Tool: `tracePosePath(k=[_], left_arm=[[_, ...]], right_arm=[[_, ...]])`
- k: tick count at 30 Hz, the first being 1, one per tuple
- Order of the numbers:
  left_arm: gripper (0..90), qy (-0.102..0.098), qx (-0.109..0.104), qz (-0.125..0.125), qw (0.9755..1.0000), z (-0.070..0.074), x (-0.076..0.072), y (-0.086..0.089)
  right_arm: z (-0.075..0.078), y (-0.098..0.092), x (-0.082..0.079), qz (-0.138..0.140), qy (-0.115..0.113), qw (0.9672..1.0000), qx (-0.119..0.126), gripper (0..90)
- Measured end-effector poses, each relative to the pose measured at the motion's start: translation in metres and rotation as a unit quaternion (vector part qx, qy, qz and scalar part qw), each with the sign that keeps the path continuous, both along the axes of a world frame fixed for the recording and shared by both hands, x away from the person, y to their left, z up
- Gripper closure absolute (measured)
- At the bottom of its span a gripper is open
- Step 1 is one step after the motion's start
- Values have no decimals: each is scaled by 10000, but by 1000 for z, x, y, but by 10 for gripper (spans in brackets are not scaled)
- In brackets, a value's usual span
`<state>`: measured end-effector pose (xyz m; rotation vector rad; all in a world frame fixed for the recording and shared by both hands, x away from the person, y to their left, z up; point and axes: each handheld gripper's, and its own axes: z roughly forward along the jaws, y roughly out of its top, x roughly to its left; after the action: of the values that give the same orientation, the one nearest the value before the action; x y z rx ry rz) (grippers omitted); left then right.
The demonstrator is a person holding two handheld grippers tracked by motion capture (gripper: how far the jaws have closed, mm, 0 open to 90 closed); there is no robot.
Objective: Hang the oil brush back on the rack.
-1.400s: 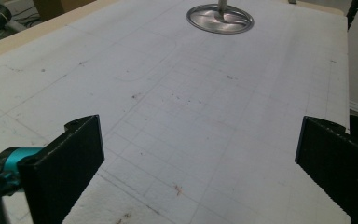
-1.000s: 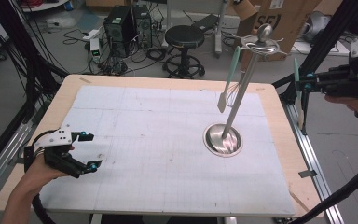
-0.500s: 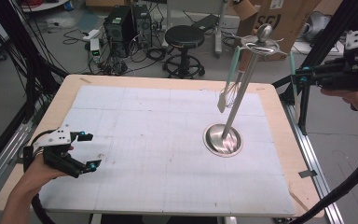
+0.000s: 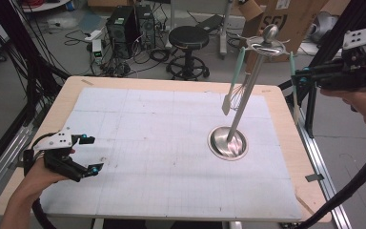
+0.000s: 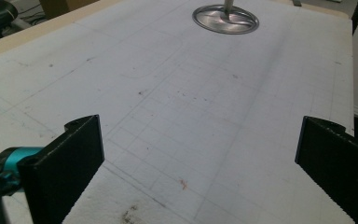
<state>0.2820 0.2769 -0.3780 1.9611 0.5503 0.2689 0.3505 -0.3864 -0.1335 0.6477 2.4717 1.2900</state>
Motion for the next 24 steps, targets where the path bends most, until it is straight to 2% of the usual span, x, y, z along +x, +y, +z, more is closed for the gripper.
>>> tracePosePath(k=[4,7,9,12,16,18,20,24], left_arm=[[17,-2,-3,4,10000,0,0,1],[17,-5,-24,0,10000,0,0,0],[17,-10,-33,-1,10000,0,0,0],[17,-31,-30,-15,10000,1,0,0],[17,-76,-65,-27,9999,4,-2,-1],[17,-85,-47,-35,9999,4,-2,-1],[17,-83,-60,-27,9999,4,-3,-1],[17,-112,-32,-45,9999,5,-2,-2]], right_arm=[[-1,5,1,-111,12,9999,-25,775],[-5,9,0,-219,34,9997,66,746],[-10,12,-1,-369,54,9992,109,630],[-17,17,-3,-509,120,9986,90,544],[-29,21,-10,-424,189,9988,181,467],[-35,23,-14,-412,247,9986,234,397],[-40,25,-18,-343,255,9988,247,383],[-52,29,-29,-411,251,9985,255,244]])
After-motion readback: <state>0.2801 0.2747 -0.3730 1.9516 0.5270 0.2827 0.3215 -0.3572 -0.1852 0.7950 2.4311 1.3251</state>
